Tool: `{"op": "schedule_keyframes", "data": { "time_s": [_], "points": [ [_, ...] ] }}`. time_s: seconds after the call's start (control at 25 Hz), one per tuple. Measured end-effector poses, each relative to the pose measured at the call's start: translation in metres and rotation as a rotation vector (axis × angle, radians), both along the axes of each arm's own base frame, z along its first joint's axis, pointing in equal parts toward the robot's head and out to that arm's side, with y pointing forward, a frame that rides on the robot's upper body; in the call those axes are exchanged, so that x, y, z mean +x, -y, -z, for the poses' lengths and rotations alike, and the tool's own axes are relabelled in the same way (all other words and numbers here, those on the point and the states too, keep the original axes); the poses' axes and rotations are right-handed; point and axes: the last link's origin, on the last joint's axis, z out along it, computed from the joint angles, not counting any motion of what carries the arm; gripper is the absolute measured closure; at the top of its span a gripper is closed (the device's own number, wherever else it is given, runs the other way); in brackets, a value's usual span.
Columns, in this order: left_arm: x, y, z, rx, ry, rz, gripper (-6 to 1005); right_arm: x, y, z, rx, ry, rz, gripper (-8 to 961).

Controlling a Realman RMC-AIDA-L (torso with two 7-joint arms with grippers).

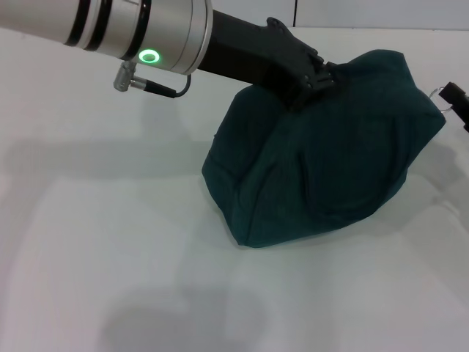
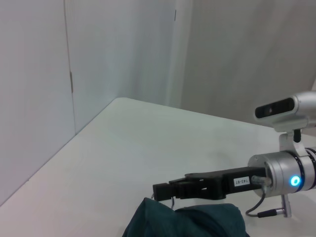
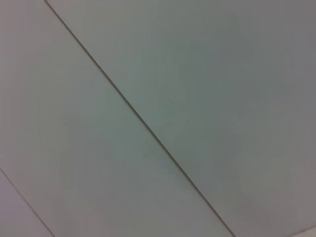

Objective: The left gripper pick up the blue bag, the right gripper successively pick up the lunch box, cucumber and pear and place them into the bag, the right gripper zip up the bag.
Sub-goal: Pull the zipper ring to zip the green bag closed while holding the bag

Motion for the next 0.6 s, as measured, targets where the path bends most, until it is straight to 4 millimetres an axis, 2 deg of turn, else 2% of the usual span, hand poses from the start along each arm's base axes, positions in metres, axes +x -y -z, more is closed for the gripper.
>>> {"op": "schedule_keyframes", "data": {
  "time_s": [0.6],
  "points": [
    [-0.0061,-0.0041,0.0004,-0.016,0.052,-0.013,943,-0.0036,-0.0103,0.0060,-0.025,0.037,0.012,936]
  ]
}}
